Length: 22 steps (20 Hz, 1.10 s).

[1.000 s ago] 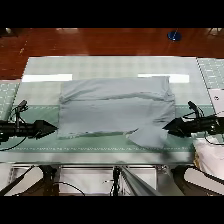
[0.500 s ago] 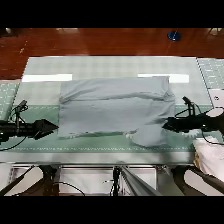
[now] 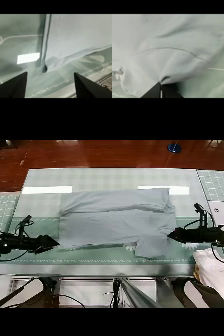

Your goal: Fold the shirts.

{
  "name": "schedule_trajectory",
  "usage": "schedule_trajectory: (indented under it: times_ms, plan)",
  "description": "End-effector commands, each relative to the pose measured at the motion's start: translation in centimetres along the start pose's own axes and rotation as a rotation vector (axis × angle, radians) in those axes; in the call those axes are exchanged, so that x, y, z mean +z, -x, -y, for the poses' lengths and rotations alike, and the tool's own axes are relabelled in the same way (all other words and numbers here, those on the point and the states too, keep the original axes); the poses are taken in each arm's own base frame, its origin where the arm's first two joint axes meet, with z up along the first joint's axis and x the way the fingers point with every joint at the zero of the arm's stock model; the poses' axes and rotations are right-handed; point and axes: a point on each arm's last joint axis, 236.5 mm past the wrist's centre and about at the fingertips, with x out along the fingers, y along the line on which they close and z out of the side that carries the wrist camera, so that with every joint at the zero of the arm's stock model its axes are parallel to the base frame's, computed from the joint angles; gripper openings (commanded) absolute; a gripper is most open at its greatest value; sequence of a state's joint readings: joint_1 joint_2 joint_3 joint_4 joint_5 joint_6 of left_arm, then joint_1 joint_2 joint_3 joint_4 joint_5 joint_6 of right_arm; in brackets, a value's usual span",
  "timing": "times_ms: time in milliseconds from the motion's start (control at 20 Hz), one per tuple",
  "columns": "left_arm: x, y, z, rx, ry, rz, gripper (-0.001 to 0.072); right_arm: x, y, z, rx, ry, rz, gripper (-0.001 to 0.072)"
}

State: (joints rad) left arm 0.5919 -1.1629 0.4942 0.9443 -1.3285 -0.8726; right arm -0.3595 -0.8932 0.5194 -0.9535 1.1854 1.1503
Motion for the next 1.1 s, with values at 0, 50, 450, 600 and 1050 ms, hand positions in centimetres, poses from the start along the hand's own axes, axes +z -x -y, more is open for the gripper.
schedule_trajectory:
  times_ms: [0,50,450,600,1050]
  plan:
    - [-0.1,-2.4,-0.4,0.023,-0.019,-0.068,0.072,-0.3,0.4,-0.4,0.008,0.003,-0.003,0.0026]
    - [0.3,-3.1,-0.2,0.018,-0.02,-0.066,0.072,-0.4,0.4,-0.5,0.01,0.003,-0.007,0.0027]
    - [1.7,-4.4,2.0,-0.036,-0.041,-0.057,0.0036,0.0,0.8,-0.8,0.014,0.012,-0.002,0.0027]
    - [4.1,-1.4,4.1,-0.034,-0.132,0.02,0.0036,3.6,3.2,-1.8,-0.001,0.071,0.096,0.0026]
    - [17.3,9.3,14.4,-0.01,-0.395,0.521,0.0036,17.1,7.7,-5.6,-0.01,0.141,0.474,0.0025]
